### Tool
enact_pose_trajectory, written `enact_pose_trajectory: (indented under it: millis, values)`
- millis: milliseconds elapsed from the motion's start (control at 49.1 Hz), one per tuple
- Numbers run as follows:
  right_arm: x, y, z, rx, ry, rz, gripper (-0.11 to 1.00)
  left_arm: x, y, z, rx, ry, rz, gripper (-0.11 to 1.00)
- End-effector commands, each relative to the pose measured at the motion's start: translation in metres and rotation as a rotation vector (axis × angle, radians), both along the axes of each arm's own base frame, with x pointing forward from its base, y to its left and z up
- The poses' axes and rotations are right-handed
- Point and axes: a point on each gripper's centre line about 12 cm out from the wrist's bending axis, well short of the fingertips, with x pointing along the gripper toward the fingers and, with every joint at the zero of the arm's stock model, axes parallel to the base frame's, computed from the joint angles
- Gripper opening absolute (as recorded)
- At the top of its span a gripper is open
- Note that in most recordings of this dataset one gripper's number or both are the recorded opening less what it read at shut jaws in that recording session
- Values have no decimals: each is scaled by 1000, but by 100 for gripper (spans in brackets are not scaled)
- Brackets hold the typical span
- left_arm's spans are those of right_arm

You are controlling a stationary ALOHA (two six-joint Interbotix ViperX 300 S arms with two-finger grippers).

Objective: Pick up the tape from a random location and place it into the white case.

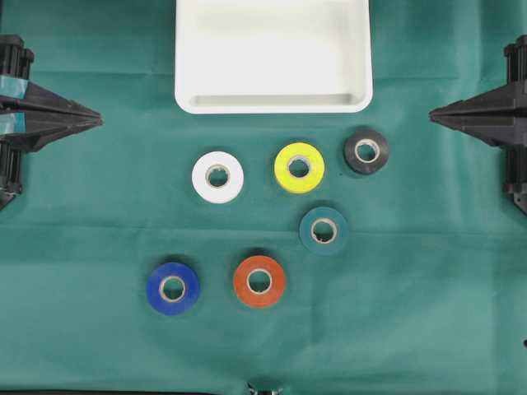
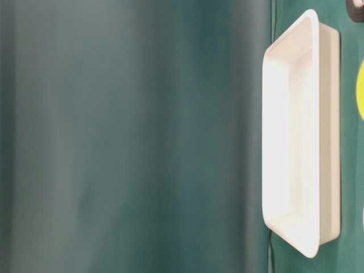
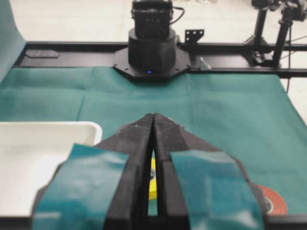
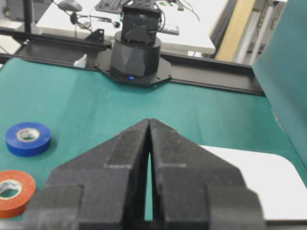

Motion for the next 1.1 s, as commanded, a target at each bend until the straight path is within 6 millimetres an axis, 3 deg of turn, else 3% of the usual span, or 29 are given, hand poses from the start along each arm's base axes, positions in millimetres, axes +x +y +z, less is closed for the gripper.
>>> enact_pose_trajectory:
  millis: [0,143,244,326,448,489,570,754,794,1079]
  values:
    - [2,0,10,4,-23,-2,0,3,0,9,2,-18,0,0]
    - [2,0,9,4,-20,-2,0,3,0,9,-1,-18,2,4]
    - [2,0,9,4,-20,-2,0,3,0,9,-1,-18,2,15]
    - [2,0,8,7,-19,-2,0,3,0,9,-6,-18,1,32]
    - [3,0,9,18,-20,-2,1,3,0,8,-6,-15,2,68]
    - [3,0,8,20,-16,-2,6,4,0,7,-6,-11,2,79]
    - [3,-1,8,36,-19,-7,26,5,0,6,-6,-5,2,96]
    - [5,-7,4,54,1,-35,81,4,0,6,-8,-3,2,97]
    - [6,-8,4,54,3,-39,88,4,0,6,-8,-3,2,97]
    - [7,-8,4,54,7,-39,89,4,0,7,-9,-5,2,97]
